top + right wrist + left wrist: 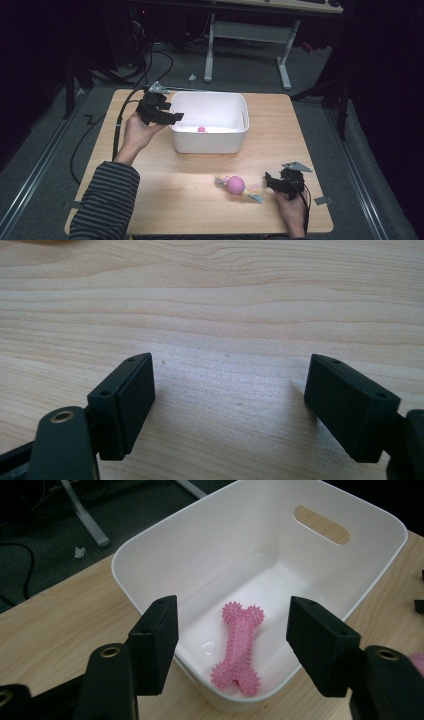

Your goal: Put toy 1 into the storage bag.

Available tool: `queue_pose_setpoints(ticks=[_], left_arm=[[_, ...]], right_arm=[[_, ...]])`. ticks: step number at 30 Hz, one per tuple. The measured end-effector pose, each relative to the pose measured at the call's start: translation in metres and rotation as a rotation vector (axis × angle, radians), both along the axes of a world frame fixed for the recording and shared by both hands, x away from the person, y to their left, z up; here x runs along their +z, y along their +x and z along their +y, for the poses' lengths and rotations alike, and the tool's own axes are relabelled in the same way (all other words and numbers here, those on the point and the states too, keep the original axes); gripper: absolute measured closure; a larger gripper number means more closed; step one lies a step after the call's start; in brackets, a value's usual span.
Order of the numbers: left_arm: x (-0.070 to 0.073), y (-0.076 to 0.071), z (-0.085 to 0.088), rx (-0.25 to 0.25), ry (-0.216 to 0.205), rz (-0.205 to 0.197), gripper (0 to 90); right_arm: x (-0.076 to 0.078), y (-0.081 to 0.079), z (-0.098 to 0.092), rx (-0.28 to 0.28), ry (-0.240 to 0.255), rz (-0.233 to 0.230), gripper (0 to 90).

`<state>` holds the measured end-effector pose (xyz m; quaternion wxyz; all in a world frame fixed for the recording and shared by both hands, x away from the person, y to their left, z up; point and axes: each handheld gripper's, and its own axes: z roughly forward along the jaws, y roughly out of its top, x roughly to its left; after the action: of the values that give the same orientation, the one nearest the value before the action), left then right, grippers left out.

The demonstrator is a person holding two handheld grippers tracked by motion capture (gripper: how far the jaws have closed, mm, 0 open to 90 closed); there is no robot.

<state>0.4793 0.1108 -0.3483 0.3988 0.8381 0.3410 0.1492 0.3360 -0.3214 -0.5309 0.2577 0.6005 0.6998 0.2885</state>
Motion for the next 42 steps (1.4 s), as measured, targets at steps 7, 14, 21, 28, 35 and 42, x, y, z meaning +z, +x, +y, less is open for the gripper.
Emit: queue_pose_setpoints(ticks=[7, 14, 21, 28, 35, 42], left_arm=[[0.006, -0.015, 0.011, 0.001, -0.024, -0.029, 37.5], [0.004, -0.028, 0.023, 0.019, -0.049, -0.033, 37.5], [0.002, -0.040, 0.033, 0.031, -0.067, -0.035, 37.8], [0.000, -0.051, 0.044, 0.039, -0.090, -0.038, 37.9], [-0.007, -0.061, 0.052, 0.058, -0.090, -0.036, 37.7], [-0.016, -0.073, 0.059, 0.061, -0.108, -0.037, 37.8]], right_arm=[[0.000, 0.000, 0.000, 0.000, 0.001, -0.001, 20.4], [0.000, 0.000, 0.000, 0.000, 0.000, -0.002, 20.4], [0.000, 0.000, 0.000, 0.001, 0.000, -0.002, 20.4], [0.000, 0.000, 0.000, 0.001, -0.001, -0.002, 20.4], [0.000, 0.000, 0.000, 0.001, -0.002, -0.003, 20.4], [0.000, 0.000, 0.000, 0.000, -0.004, -0.001, 20.5]])
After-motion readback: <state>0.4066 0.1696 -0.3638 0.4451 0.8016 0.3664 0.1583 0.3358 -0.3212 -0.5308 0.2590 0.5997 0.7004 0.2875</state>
